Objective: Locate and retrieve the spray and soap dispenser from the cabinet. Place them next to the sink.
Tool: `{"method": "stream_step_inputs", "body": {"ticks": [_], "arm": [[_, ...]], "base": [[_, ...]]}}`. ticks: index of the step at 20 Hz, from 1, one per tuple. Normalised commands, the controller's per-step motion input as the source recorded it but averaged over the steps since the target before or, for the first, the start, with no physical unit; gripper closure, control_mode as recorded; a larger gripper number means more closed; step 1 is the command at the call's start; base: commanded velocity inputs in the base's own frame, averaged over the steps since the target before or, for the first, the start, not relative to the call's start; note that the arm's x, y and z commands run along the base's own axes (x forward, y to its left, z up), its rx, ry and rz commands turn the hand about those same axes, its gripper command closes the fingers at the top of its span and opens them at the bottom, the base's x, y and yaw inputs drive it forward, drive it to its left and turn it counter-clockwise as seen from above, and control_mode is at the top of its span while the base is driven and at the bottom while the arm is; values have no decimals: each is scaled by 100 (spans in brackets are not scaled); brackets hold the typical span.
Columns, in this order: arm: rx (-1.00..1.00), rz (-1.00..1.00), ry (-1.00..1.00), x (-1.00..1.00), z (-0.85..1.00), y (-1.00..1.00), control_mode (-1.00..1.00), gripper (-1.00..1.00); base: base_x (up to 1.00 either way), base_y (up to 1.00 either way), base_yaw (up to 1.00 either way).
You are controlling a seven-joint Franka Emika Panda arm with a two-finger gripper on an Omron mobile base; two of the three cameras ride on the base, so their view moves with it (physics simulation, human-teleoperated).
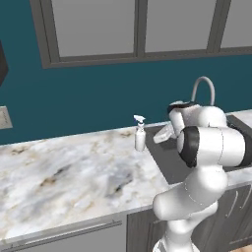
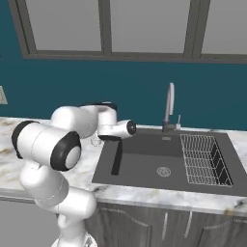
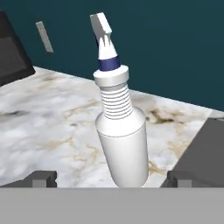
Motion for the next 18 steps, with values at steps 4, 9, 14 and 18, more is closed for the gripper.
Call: {"method": "stream_step_inputs", "body": {"ticks": [4, 9, 14, 18], "arm": [[0, -34, 22, 0, 30, -9, -100, -100], [-2, -30, 27, 2, 29, -3, -100, -100], [-4, -24, 40, 5, 20, 5, -100, -100], [-1, -28, 41, 0, 10, 0, -100, -100]], "base": [[0, 0, 0], [0, 0, 0], [0, 0, 0], [0, 0, 0]]}}
